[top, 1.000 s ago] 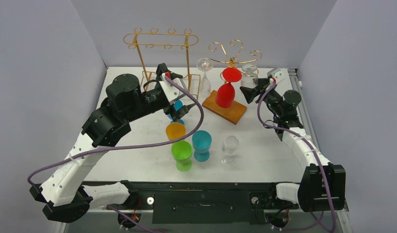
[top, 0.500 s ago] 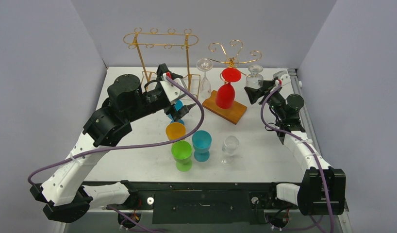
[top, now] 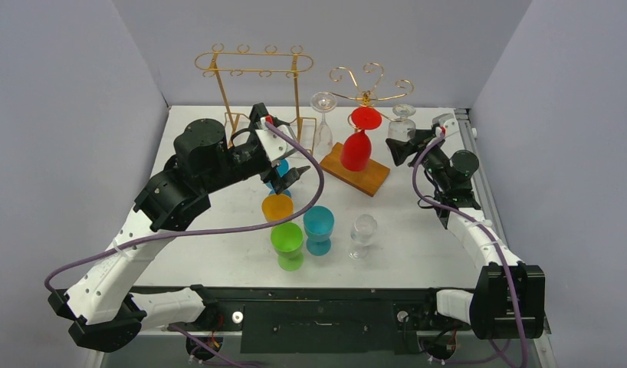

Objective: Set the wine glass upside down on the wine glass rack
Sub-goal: Turn the wine glass upside down at the wine rack.

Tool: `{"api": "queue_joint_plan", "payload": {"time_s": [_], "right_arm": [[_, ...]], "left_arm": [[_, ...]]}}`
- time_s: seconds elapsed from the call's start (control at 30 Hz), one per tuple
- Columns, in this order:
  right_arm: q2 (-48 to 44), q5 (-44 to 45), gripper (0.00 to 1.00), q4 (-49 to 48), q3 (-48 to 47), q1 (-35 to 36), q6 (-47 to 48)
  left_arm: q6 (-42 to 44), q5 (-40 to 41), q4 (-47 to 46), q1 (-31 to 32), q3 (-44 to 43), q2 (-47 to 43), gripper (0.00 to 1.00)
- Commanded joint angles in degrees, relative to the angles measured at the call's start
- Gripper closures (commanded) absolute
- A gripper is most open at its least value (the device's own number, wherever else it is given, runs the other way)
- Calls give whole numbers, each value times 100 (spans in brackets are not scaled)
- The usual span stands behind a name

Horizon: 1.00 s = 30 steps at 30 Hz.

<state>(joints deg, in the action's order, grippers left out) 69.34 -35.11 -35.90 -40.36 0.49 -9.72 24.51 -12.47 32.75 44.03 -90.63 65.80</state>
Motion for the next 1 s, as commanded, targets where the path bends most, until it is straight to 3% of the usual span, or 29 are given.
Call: {"api": "queue_joint_plan", "payload": {"time_s": [0.0,0.57,0.83,0.97], "right_arm": [[-10,162,33,-728,-45,-32,-33],[4,22,28,-530,31,-30,-198],[-1111,-353,27,65,31,-31,-908],[-1725,-529,26,970,-353,-32,-999]], "left_arm": [[-87,-17,-312,-35,-78,-96,5],[-149,-23,-282,-26,-180,-3,5],[-172,-51,-217,-33,-210,-1,5],[-224,-103,-230,-33,-167,-6,5]]}}
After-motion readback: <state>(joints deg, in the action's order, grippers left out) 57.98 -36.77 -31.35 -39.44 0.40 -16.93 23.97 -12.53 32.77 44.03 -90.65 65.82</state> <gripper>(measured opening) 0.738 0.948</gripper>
